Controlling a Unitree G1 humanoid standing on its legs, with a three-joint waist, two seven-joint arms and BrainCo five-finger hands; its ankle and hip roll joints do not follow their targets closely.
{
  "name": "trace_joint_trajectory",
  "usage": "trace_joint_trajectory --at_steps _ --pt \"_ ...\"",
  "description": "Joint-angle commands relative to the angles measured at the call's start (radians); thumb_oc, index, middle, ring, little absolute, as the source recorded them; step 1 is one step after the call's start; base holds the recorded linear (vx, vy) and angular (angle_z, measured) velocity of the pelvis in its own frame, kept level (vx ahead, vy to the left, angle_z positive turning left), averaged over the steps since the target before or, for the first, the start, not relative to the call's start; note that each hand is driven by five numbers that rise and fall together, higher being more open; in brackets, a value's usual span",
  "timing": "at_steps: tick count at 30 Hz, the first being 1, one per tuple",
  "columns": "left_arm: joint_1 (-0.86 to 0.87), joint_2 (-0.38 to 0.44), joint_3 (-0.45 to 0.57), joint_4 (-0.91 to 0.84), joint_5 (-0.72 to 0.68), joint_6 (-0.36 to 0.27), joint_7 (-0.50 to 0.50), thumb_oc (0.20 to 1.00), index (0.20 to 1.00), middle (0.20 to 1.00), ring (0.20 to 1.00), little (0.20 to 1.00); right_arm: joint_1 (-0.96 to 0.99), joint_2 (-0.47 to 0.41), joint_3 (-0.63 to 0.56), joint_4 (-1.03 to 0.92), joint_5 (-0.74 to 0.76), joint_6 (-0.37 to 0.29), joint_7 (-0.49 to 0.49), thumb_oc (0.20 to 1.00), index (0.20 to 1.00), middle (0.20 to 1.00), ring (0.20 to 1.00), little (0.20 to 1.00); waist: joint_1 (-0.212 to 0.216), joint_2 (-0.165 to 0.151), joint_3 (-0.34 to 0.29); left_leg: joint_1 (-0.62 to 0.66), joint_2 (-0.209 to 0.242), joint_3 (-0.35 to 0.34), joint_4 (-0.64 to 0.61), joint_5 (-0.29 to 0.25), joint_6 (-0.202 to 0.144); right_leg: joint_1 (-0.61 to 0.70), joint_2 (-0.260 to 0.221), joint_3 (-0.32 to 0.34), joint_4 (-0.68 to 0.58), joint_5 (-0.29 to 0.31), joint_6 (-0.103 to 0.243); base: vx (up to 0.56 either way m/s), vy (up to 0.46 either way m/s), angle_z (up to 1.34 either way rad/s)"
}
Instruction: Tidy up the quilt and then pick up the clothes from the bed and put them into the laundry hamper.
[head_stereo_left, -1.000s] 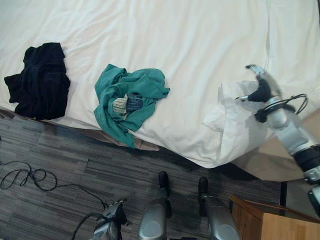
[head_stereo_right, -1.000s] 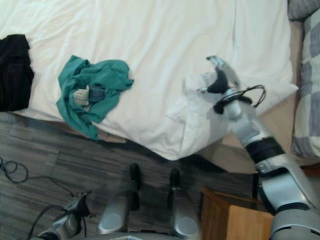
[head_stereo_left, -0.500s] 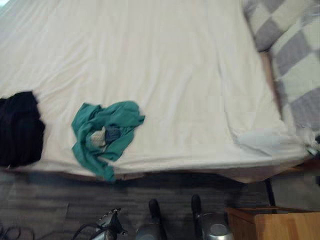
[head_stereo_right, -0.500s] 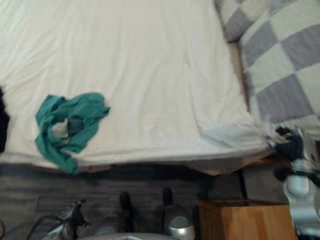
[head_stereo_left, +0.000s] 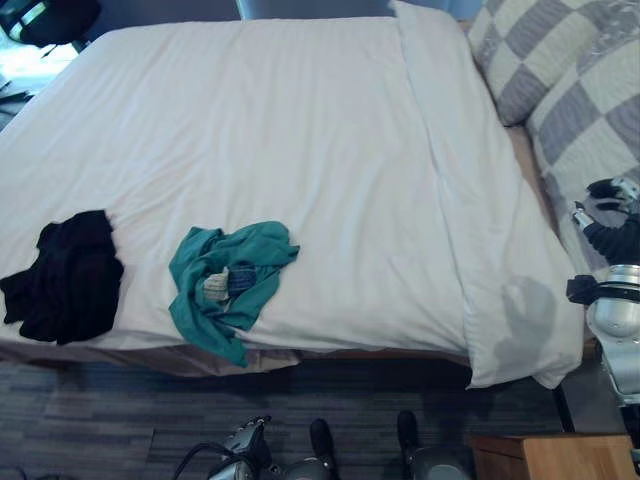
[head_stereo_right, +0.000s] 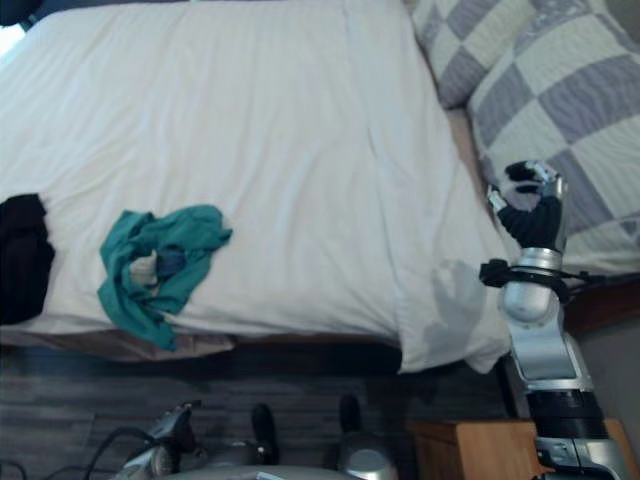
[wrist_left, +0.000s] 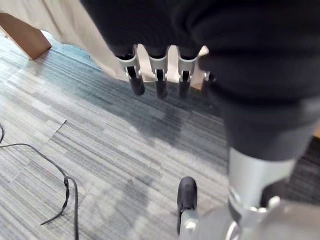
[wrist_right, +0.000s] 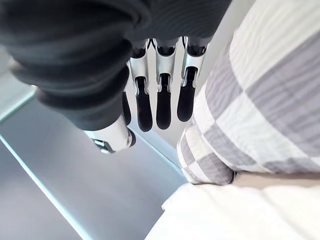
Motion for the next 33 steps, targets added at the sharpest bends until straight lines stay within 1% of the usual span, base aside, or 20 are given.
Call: trace_joint_trajectory --at_steps 1,2,3,5,7,11,14,18,20,21,22,23,24,25,26,28,29,30,31,33 --pt "-0.103 0.049 -0.001 0.022 -0.006 -0.014 0.024 1.0 1.0 1.0 1.0 1.0 -0.111 -0.008 0.011 0.248 0.044 0.068 0.025 0.2 0.2 0.2 0.2 0.2 0.041 -0.037 0.093 0.02 0.025 -0.052 0.063 -0.13 -0.048 -0.018 -0.09 -0.038 0.066 -0.11 0.055 -0.05 0.014 0.55" --pt "-0.109 0.042 -0.012 0.042 -0.018 -0.009 0.031 1.0 1.0 1.0 1.0 1.0 -0.131 0.031 0.019 0.429 0.101 0.084 0.014 0.2 0.2 0.2 0.2 0.2 0.047 -0.03 0.101 0.012 0.022 -0.06 0.064 -0.125 -0.047 -0.02 -0.093 -0.047 0.069 -0.108 0.055 -0.03 0.013 0.54" --pt "-0.11 0.042 -0.012 0.043 -0.018 -0.009 0.032 1.0 1.0 1.0 1.0 1.0 -0.136 0.031 0.022 0.436 0.103 0.079 0.013 0.2 0.2 0.2 0.2 0.2 0.046 -0.03 0.101 0.012 0.021 -0.06 0.064 -0.125 -0.047 -0.02 -0.093 -0.048 0.069 -0.108 0.055 -0.01 0.024 0.33" --pt "-0.108 0.031 -0.006 0.071 -0.027 0.001 0.042 1.0 1.0 1.0 1.0 1.0 -0.087 0.084 -0.015 0.541 0.16 0.083 0.005 0.2 0.2 0.2 0.2 0.2 0.042 -0.026 0.104 0.009 0.018 -0.064 0.058 -0.122 -0.046 -0.02 -0.094 -0.053 0.069 -0.108 0.057 0.01 0.035 0.12" --pt "-0.099 0.018 0.014 0.107 -0.022 0.016 0.047 1.0 1.0 1.0 1.0 1.0 0.005 0.142 -0.048 0.575 0.176 0.087 0.013 0.2 0.2 0.2 0.2 0.2 0.033 -0.026 0.102 0.011 0.017 -0.063 0.052 -0.121 -0.045 -0.02 -0.094 -0.056 0.071 -0.11 0.058 0.03 0.036 0.08" --pt "-0.061 0.003 0.059 0.175 0.011 0.037 0.049 1.0 1.0 1.0 1.0 1.0 0.234 0.26 -0.103 0.679 0.174 0.092 0.058 0.2 0.2 0.2 0.2 0.2 0.004 -0.041 0.074 0.029 0.018 -0.055 0.031 -0.125 -0.044 -0.012 -0.094 -0.056 0.063 -0.108 0.065 0.06 0.027 0.14" --pt "-0.038 0.0 0.086 0.195 0.01 0.046 0.051 1.0 1.0 1.0 1.0 1.0 0.355 0.332 -0.121 0.791 0.185 0.103 0.092 0.2 0.2 0.2 0.2 0.2 -0.02 -0.056 0.055 0.051 0.021 -0.042 0.018 -0.129 -0.044 -0.008 -0.092 -0.047 0.06 -0.101 0.071 0.06 0.032 -0.11" --pt "-0.039 0.007 0.105 0.206 -0.008 0.044 0.063 1.0 1.0 1.0 1.0 1.0 0.442 0.381 -0.067 0.972 0.104 0.129 0.169 0.2 0.2 0.2 0.2 0.2 -0.033 -0.076 0.032 0.078 0.027 -0.026 0.003 -0.13 -0.045 0.004 -0.085 -0.039 0.056 -0.096 0.076 0.04 -0.003 -0.17" --pt "-0.043 0.01 0.105 0.203 -0.013 0.042 0.067 1.0 1.0 1.0 1.0 1.0 0.447 0.382 -0.052 1.001 0.084 0.136 0.181 0.2 0.2 0.2 0.2 0.2 -0.034 -0.079 0.028 0.081 0.029 -0.025 -0.001 -0.129 -0.046 0.006 -0.085 -0.039 0.053 -0.094 0.078 0.01 -0.019 -0.26" --pt "-0.052 0.013 0.106 0.195 -0.024 0.036 0.072 1.0 1.0 1.0 1.0 1.0 0.443 0.382 -0.036 1.017 0.067 0.14 0.188 0.912 0.912 0.912 0.912 0.912 -0.034 -0.082 0.025 0.081 0.028 -0.027 -0.006 -0.128 -0.046 0.005 -0.084 -0.036 0.047 -0.091 0.079 0.01 -0.035 -0.24" --pt "-0.072 0.014 0.103 0.179 -0.054 0.025 0.074 1.0 1.0 1.0 1.0 1.0 0.418 0.37 0.006 1.038 0.01 0.143 0.198 1.0 1.0 1.0 1.0 1.0 -0.027 -0.081 0.027 0.076 0.02 -0.034 0.008 -0.142 -0.04 0.005 -0.083 -0.023 0.045 -0.092 0.08 -0.06 -0.034 -0.16" --pt "-0.11 0.014 0.089 0.152 -0.085 0.008 0.068 1.0 1.0 1.0 1.0 1.0 0.411 0.362 0.064 1.018 -0.061 0.145 0.214 1.0 1.0 1.0 1.0 1.0 -0.022 -0.087 0.041 0.013 0.014 -0.047 0.147 -0.173 -0.049 0.015 -0.098 -0.032 0.059 -0.113 0.068 -0.07 -0.02 -0.13" --pt "-0.11 0.015 0.089 0.151 -0.086 0.009 0.068 1.0 1.0 1.0 1.0 1.0 0.41 0.362 0.063 1.018 -0.062 0.146 0.214 1.0 1.0 1.0 1.0 1.0 -0.026 -0.087 0.04 0.003 0.016 -0.051 0.161 -0.18 -0.049 0.013 -0.098 -0.036 0.06 -0.114 0.068 -0.11 0.034 0.04" --pt "-0.134 0.014 0.081 0.138 -0.105 0.008 0.075 1.0 1.0 1.0 1.0 1.0 0.391 0.349 0.08 0.999 -0.069 0.146 0.218 1.0 1.0 1.0 1.0 1.0 -0.024 -0.09 0.049 -0.036 0.023 -0.05 0.227 -0.181 -0.065 0.017 -0.108 -0.047 0.065 -0.122 0.062 -0.09 0.102 0.25" --pt "-0.154 0.009 0.071 0.132 -0.118 0.002 0.08 1.0 1.0 1.0 1.0 1.0 0.373 0.341 0.095 0.973 -0.071 0.139 0.217 1.0 1.0 1.0 1.0 1.0 -0.025 -0.094 0.052 -0.054 0.043 -0.038 0.257 -0.174 -0.078 0.02 -0.121 -0.055 0.067 -0.124 0.062 -0.1 0.22 0.42" --pt "-0.17 -0.007 0.071 0.133 -0.135 0.002 0.082 1.0 1.0 1.0 1.0 1.0 0.344 0.336 0.113 0.923 -0.066 0.138 0.23 1.0 1.0 1.0 1.0 1.0 -0.03 -0.091 0.045 -0.039 0.118 -0.032 0.213 -0.145 -0.095 0.022 -0.149 -0.059 0.07 -0.116 0.073 -0.06 0.467 0.34" --pt "-0.184 -0.017 0.064 0.134 -0.152 -0.006 0.094 1.0 1.0 1.0 1.0 1.0 0.322 0.324 0.152 0.862 -0.104 0.133 0.223 1.0 1.0 1.0 1.0 1.0 -0.02 -0.096 0.037 -0.031 0.205 -0.087 0.16 -0.089 -0.124 0.023 -0.205 -0.062 0.072 -0.105 0.101 -0.03 0.482 0.18" --pt "-0.185 -0.017 0.064 0.135 -0.152 -0.006 0.094 1.0 1.0 1.0 1.0 1.0 0.322 0.324 0.152 0.861 -0.104 0.134 0.224 1.0 1.0 1.0 1.0 1.0 -0.022 -0.096 0.035 -0.033 0.205 -0.089 0.157 -0.084 -0.124 0.021 -0.205 -0.063 0.071 -0.103 0.1 -0.02 0.52 0.11" --pt "-0.194 -0.021 0.055 0.133 -0.153 -0.011 0.096 1.0 1.0 1.0 1.0 1.0 0.316 0.324 0.169 0.851 -0.136 0.132 0.219 1.0 1.0 1.0 1.0 1.0 -0.019 -0.093 0.023 -0.029 0.239 -0.118 0.123 -0.059 -0.137 0.021 -0.227 -0.07 0.07 -0.102 0.114 0.01 0.359 0.07" --pt "-0.206 -0.025 0.035 0.138 -0.145 -0.007 0.097 1.0 1.0 1.0 1.0 1.0 0.316 0.329 0.173 0.847 -0.149 0.132 0.226 1.0 1.0 1.0 1.0 1.0 -0.022 -0.084 -0.005 -0.02 0.289 -0.13 0.083 -0.023 -0.165 0.014 -0.27 -0.081 0.073 -0.097 0.139 0.05 0.583 0.35"
